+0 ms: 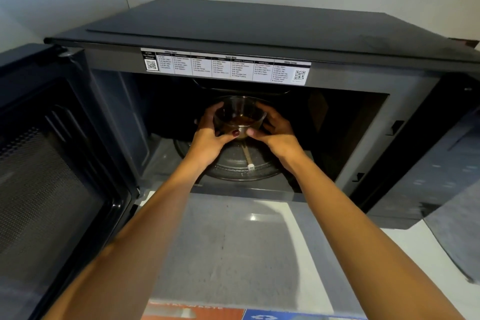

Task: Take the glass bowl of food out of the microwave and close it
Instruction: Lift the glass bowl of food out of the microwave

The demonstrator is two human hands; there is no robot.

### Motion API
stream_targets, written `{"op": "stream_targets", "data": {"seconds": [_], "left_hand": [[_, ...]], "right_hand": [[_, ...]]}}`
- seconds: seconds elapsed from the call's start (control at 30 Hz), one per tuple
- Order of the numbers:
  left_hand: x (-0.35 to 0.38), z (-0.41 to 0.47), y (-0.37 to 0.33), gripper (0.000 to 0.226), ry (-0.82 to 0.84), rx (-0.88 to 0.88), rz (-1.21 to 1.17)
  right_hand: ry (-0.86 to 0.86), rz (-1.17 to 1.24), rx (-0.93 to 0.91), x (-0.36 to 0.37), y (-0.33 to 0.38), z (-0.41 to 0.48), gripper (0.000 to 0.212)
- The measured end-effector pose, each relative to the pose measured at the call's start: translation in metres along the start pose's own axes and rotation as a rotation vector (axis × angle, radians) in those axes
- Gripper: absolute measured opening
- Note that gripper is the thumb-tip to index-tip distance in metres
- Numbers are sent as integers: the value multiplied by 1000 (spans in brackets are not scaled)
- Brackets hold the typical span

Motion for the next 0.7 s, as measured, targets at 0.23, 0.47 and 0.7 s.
{"op": "stream_targets", "data": {"seconds": [0.23, 0.47, 0.7], "left_hand": [[-1, 0, -2, 67, -46, 7, -21], [-3, -21, -11, 65, -22, 25, -94], [0, -68, -26, 64, 8, 67, -197]], "right_hand": [[-15, 80, -28, 4, 1, -3, 65], [-25, 74, -81, -1, 3, -23, 64], [-30, 97, -126, -7, 7, -78, 61]]}}
Point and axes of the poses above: each hand's wrist, its own z-axis towards the middle knuckle, its own x-axis out of the palm, y = z × x, the point moved 9 cm from there along z, towards the middle knuckle, and after that the axes turned 14 degrees about z, right-handed, at the moved point
